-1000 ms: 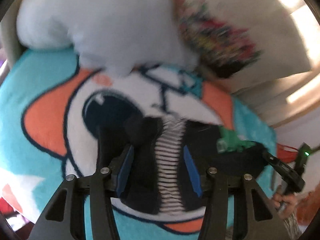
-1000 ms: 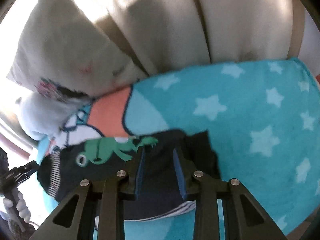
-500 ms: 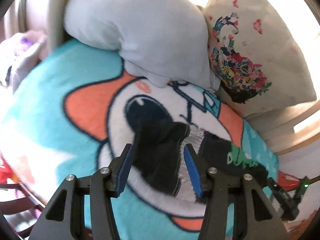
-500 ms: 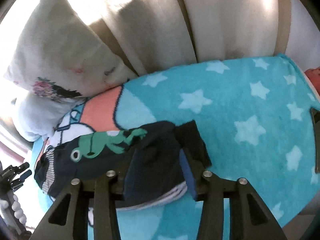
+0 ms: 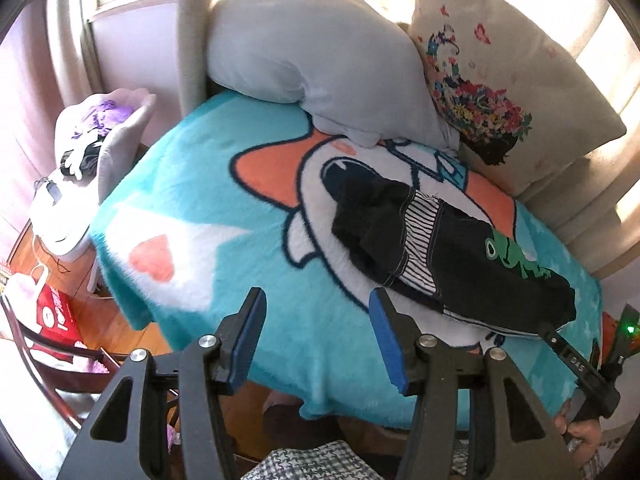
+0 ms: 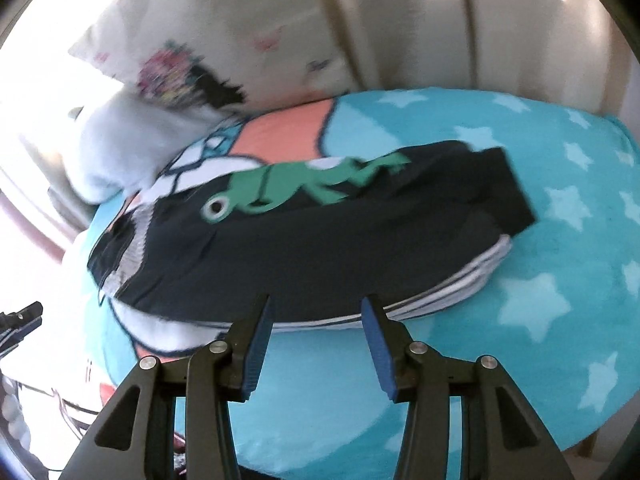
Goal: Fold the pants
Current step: 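Open both grippers and lift them off the folded pants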
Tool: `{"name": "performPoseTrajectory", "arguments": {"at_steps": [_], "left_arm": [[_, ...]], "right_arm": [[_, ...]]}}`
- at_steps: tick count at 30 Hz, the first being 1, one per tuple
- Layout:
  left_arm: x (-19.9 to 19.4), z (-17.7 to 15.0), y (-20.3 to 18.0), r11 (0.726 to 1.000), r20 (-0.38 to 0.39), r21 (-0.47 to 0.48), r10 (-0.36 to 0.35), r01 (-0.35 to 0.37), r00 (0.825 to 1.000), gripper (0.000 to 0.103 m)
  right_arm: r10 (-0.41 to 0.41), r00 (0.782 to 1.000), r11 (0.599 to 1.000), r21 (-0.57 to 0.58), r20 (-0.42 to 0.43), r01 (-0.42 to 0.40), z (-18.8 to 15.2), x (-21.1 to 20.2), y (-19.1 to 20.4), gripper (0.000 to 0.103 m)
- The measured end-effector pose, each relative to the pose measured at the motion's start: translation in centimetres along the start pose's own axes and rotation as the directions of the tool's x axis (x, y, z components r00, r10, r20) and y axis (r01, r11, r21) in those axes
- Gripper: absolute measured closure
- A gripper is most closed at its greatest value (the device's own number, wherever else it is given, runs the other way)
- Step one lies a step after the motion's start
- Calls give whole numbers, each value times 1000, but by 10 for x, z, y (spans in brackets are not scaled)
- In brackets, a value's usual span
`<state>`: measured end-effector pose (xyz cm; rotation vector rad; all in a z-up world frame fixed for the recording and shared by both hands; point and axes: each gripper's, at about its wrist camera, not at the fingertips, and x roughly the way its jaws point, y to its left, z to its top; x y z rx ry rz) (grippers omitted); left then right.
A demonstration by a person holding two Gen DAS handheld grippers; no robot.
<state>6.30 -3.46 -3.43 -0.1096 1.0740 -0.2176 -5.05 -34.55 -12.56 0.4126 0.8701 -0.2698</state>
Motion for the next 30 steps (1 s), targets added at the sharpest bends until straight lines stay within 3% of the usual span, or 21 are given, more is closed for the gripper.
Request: {"name": "performPoseTrajectory", "arguments": {"at_steps": [8,17,25,30], "left_arm": [[-17,1,32,999,45,-46,-5,7,999,49],[2,19,77,996,8,-88,-14,15,1000,49],[20,42,85,999,-30,-31,-31,30,999,49],[34,50,92,1000,-65,6,-30,30,997,49]], "right_arm": [[-28,999,998,-54,43,30,22,-8,25,49],[-136,990,991,-9,26,136,35,4,33,49],[-226,973,974,18,33,226,42,5,34,49],[-287,958,953,112,28,282,47,0,12,49]]}}
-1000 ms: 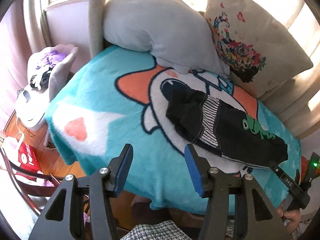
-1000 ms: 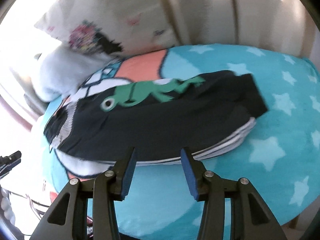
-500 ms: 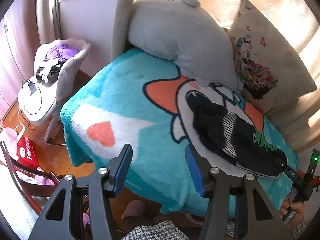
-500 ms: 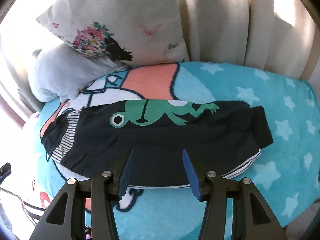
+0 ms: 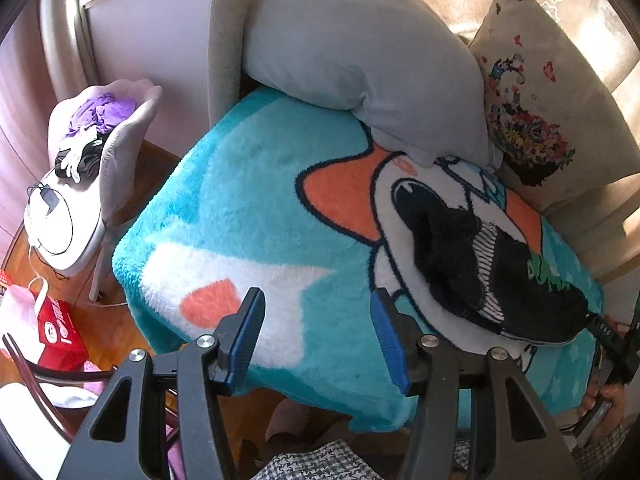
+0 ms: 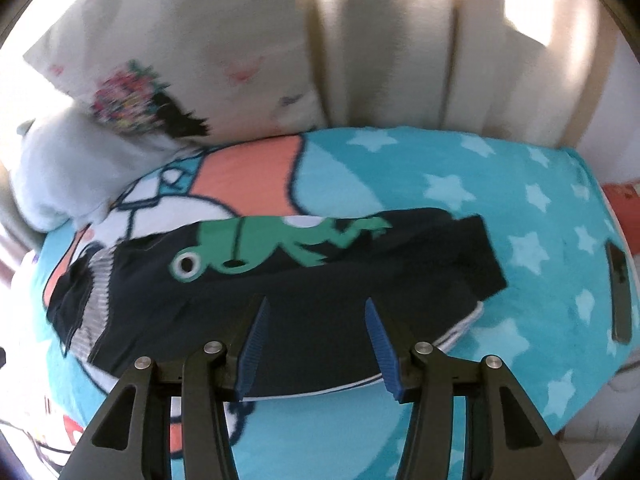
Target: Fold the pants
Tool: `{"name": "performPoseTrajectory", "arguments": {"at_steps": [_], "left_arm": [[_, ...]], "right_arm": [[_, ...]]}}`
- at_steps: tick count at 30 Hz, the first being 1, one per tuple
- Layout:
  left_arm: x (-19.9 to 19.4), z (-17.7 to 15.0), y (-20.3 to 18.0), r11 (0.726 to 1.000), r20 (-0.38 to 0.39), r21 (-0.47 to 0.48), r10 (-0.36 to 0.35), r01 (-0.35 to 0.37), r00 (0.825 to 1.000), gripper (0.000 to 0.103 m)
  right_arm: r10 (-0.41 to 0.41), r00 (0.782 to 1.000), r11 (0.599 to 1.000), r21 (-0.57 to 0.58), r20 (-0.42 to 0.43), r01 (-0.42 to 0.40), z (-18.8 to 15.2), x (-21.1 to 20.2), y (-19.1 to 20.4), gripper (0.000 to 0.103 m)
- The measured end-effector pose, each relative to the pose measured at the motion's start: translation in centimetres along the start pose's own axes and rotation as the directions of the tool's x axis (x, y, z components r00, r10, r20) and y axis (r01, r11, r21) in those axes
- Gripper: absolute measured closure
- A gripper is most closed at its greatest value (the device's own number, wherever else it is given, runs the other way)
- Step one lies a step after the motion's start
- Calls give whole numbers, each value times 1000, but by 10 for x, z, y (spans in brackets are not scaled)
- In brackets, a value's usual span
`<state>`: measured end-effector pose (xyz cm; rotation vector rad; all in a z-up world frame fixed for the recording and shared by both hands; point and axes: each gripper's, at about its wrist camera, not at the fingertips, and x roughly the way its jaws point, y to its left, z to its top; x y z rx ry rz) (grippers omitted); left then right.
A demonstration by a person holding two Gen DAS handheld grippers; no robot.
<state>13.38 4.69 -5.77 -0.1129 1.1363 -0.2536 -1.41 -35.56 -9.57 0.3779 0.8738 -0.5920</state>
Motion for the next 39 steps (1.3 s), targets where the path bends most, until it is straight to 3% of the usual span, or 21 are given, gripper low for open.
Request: {"name": "performPoseTrajectory", "arguments": {"at_steps": [13,19,22,28,36,39], "left_arm": [[10,10,27,999,-14,51,6,-5,1000,49],[15,18,8,987,-70,137,-73,82,995,49],[15,26,-27,965,-105,203,-144,163,984,49],[21,35,-145,882,-189,356,-255,308,948,49],[68,13,-339,738,-401,459,-326,495,856,49],[97,0,-406,699,-467,464,-329,544,821,49]], "right_arm": [[-84,996,991,101,1,84,4,-2,-20,49],[-87,996,979,185,11,84,2,-14,-52,49],[-55,998,969,243,6,52,-4,-19,-76,45],[64,998,939,338,9,-63,-16,-11,-112,41],[217,976,913,355,-6,-200,-13,27,-138,41],[251,968,919,321,-26,-230,-11,41,-137,41]]}}
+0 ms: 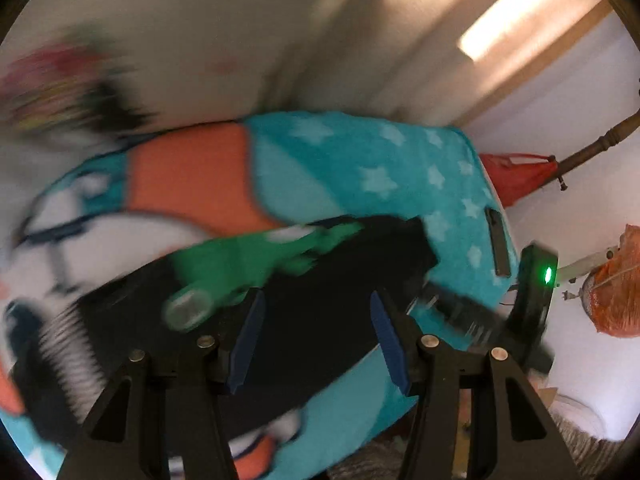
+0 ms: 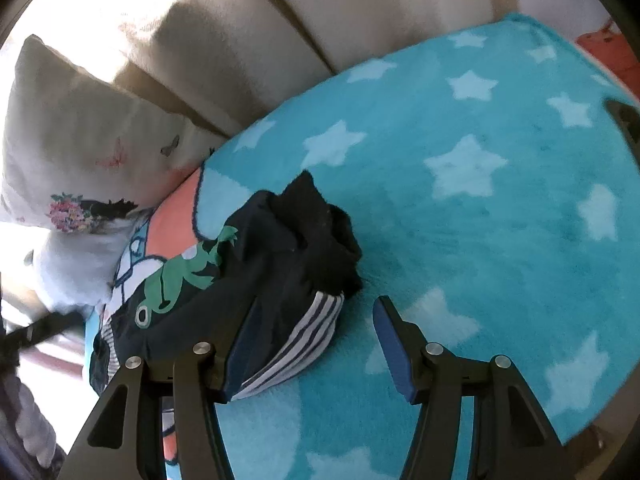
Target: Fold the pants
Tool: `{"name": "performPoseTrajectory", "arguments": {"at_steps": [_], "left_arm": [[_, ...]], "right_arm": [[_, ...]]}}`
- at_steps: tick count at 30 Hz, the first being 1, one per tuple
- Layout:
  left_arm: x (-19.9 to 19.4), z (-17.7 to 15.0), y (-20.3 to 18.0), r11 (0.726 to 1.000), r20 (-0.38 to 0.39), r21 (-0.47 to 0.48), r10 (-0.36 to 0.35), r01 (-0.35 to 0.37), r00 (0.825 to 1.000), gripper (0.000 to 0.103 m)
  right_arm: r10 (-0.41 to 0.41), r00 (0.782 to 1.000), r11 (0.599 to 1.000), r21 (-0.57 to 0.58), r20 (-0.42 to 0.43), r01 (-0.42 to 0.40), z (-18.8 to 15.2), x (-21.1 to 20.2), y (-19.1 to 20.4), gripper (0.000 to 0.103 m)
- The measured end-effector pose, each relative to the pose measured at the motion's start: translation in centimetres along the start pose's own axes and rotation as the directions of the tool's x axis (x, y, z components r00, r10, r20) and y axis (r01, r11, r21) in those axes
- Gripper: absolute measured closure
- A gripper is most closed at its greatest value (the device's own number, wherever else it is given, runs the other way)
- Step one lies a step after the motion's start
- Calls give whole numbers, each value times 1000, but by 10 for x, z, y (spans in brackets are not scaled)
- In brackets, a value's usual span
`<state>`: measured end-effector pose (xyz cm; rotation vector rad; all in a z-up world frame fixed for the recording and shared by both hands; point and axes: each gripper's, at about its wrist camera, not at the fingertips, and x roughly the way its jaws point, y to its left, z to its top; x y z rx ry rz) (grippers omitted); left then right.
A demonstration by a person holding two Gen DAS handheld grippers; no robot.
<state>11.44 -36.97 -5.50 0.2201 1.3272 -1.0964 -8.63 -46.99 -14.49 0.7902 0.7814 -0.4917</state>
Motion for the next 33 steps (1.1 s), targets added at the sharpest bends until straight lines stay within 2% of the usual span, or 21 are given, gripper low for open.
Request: {"name": "performPoseTrajectory", "arguments": {"at_steps": [1,6,10,14,15,16,17,18,22,26,29,33], "left_arm": [[19,12,-11,1000,-19,10,-19,20,1000,49],[89,54,-46,998,-82,55,-13,18,997,49],[132,71,-61,995,-140,102,1,13,990,49],[162,72,-71,988,-216,157,47,-13,975,50],[163,71,-73,986,-217,163,50,-14,975,56],[162,70,-74,986,-213,166,42,-6,976,68],[162,69,-73,989,-244,145,2,34,970,97],[160,67,-72,991,-255,127,-15,49,967,97],[136,62,-66,993,-199,98,-42,62,979,97],[98,58,-48,991,-113,16,-130,132,985,97],[66,50,-25,981,-35,-42,-189,187,981,97],[34,34,14,965,46,-115,-234,237,971,97]], "right_arm": [[2,1000,1000,-20,-7,-2,1,4,0,41],[11,1000,997,-80,-13,-12,6,16,-3,41],[27,1000,994,-107,4,-27,8,18,-4,40],[49,999,989,-142,18,-46,8,22,3,41],[52,999,987,-152,16,-49,8,24,6,52],[55,998,986,-159,11,-53,9,26,8,71],[64,998,985,-159,2,-63,10,28,8,76],[76,997,985,-153,-2,-76,12,28,8,79],[113,994,980,-165,-7,-112,19,20,12,85],[138,990,963,-237,7,-132,21,5,36,86],[154,988,942,-301,8,-145,19,-5,59,86],[159,987,909,-388,-17,-153,8,-5,101,86]]}}
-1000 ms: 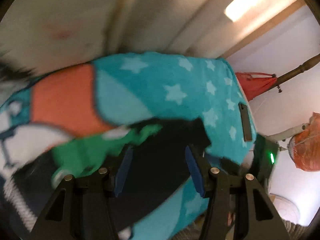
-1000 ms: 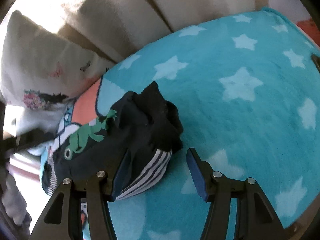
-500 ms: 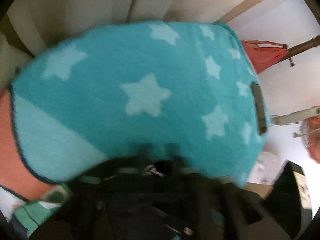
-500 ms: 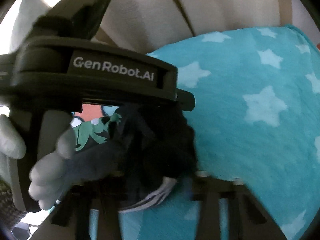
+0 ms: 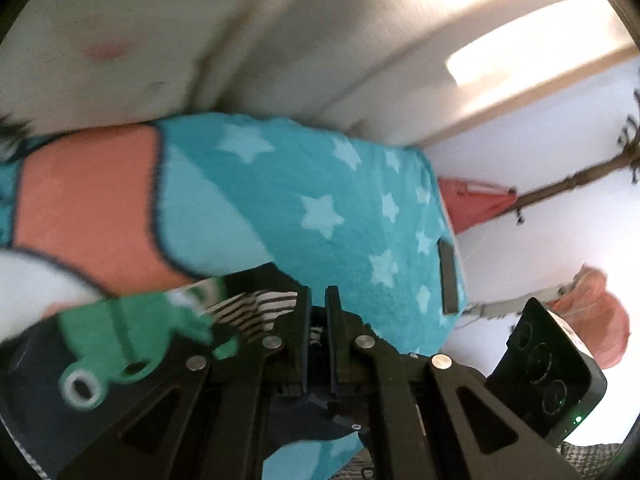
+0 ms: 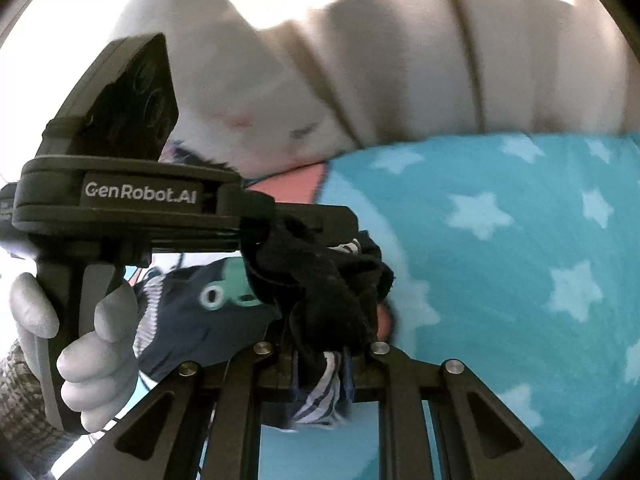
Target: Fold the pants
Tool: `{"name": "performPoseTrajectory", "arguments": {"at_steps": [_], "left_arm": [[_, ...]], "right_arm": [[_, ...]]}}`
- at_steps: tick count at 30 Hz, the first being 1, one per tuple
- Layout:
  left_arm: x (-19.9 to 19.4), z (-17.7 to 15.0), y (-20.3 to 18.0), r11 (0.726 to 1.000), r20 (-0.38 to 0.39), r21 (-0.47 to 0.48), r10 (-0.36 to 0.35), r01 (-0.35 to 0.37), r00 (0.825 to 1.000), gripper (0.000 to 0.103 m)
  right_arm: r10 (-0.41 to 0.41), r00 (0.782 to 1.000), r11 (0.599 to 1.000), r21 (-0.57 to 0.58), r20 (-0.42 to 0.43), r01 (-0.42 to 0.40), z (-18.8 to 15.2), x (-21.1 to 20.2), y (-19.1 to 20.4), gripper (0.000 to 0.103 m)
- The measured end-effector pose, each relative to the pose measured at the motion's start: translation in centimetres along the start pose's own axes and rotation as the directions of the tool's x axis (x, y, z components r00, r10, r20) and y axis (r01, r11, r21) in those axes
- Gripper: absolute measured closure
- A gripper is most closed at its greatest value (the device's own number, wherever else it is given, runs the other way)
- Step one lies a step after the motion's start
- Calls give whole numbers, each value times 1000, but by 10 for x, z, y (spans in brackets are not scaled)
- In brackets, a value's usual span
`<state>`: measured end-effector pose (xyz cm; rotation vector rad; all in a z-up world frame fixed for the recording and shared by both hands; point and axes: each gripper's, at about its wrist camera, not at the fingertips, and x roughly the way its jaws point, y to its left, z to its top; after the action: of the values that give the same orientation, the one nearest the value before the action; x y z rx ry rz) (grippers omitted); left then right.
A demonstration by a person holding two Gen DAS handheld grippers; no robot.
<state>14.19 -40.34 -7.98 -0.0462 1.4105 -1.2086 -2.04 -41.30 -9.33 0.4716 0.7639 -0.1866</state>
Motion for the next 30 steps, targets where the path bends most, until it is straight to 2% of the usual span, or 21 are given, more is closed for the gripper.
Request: {"name": "performPoseTrajectory", "arguments": {"at_steps": [3,8,11,13,16,18,20,22,23,24,26,27,28,30], "left_arm": [[-23,-14,31,997,43,-67,-24,27,999,97],[-55,-37,81,984,106,-180,31,-12,994,96],[-74,-50,106,970,138,-244,41,-6,990,94],[-96,-62,118,963,173,-270,47,1,984,89],[-127,-80,126,956,223,-294,66,3,973,79],[-148,-98,128,949,256,-313,106,-21,961,72],[-169,-117,129,942,285,-329,158,-58,946,68],[-186,-133,130,934,310,-346,206,-92,928,62],[-196,-144,134,924,328,-365,238,-110,914,60],[-201,-151,136,918,339,-379,258,-120,905,60],[-213,-165,144,898,346,-413,307,-150,887,60],[-219,-171,149,892,347,-424,323,-160,880,60],[-223,-177,154,884,349,-435,341,-171,873,60],[-226,-183,160,869,345,-454,376,-198,860,60]], "right_arm": [[5,1000,998,-69,-31,-7,3,13,30,86],[18,995,989,-142,-101,-32,-3,46,70,86],[15,987,980,-193,-158,-46,-11,72,91,83],[11,982,976,-212,-188,-51,-16,84,99,67],[19,973,973,-219,-230,-70,-22,101,110,55],[12,973,970,-234,-232,-67,-22,99,117,51],[61,969,971,-211,-238,-113,-16,84,122,51],[110,973,975,-170,-202,-145,-6,62,124,51],[112,978,977,-159,-174,-140,-2,49,123,51],[91,986,983,-146,-137,-111,4,38,120,51],[32,994,991,-129,-102,-45,11,31,115,58],[-4,995,992,-123,-103,-8,14,36,114,71],[-39,992,993,-117,-118,25,15,44,112,81],[-67,988,994,-91,-141,54,14,65,111,82]]}}
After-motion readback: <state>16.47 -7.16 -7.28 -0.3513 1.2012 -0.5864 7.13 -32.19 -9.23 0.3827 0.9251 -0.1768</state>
